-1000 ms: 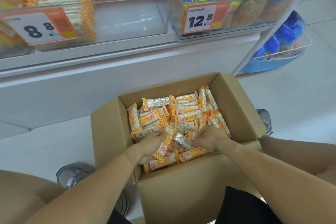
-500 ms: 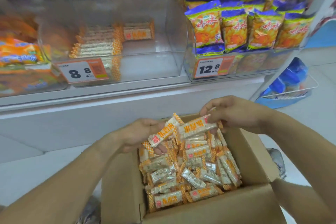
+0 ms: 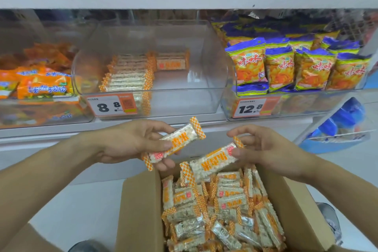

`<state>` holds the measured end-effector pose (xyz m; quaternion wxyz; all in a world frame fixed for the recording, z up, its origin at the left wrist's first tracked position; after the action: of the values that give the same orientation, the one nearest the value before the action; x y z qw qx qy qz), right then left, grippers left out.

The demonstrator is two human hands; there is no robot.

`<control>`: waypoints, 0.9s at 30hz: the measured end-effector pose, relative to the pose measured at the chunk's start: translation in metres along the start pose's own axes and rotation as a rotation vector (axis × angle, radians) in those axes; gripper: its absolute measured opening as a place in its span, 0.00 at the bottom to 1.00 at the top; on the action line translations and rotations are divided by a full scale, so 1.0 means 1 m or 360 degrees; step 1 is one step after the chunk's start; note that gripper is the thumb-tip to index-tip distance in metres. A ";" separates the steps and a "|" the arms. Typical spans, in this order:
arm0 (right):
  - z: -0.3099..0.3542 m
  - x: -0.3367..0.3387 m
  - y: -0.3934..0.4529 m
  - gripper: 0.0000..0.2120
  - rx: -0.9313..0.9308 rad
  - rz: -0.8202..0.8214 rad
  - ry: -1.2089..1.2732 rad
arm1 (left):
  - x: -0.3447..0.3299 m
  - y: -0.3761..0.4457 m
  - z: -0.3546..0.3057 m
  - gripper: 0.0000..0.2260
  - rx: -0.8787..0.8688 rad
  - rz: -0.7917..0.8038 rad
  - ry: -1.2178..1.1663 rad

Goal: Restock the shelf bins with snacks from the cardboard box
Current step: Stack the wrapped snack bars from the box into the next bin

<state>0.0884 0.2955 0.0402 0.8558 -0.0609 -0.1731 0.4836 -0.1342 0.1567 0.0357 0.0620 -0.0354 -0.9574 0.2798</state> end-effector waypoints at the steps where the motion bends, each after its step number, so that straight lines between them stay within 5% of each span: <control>1: -0.001 -0.001 0.003 0.21 0.0021 -0.0033 0.0066 | 0.003 -0.001 -0.001 0.18 -0.0017 -0.0031 -0.0003; 8: 0.018 -0.016 0.008 0.09 0.0319 -0.0069 0.0023 | -0.012 0.018 -0.013 0.20 -0.0013 0.0022 -0.0045; 16: 0.024 -0.027 0.020 0.19 0.0595 -0.0323 0.0010 | -0.046 0.032 -0.015 0.19 -0.0010 0.0303 0.0060; 23: 0.051 -0.031 0.019 0.05 0.1142 -0.0394 -0.0719 | -0.044 0.043 -0.021 0.13 -0.0127 0.0165 -0.0047; 27: 0.050 -0.033 0.018 0.20 0.1195 -0.0185 -0.1109 | -0.034 0.049 -0.020 0.19 -0.0123 0.0092 -0.0161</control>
<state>0.0405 0.2732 0.0746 0.7357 0.4250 -0.2654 0.4557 -0.0958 0.2048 0.0229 0.0039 -0.0511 -0.9680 0.2457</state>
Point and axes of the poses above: each hand's wrist, its own y-axis towards the middle knuckle, its own x-axis out of the back of the hand, z = x × y, the point moved 7 cm from there along y, towards the middle knuckle, and after that the axes turned 4 degrees about x, right-handed, at the moved point
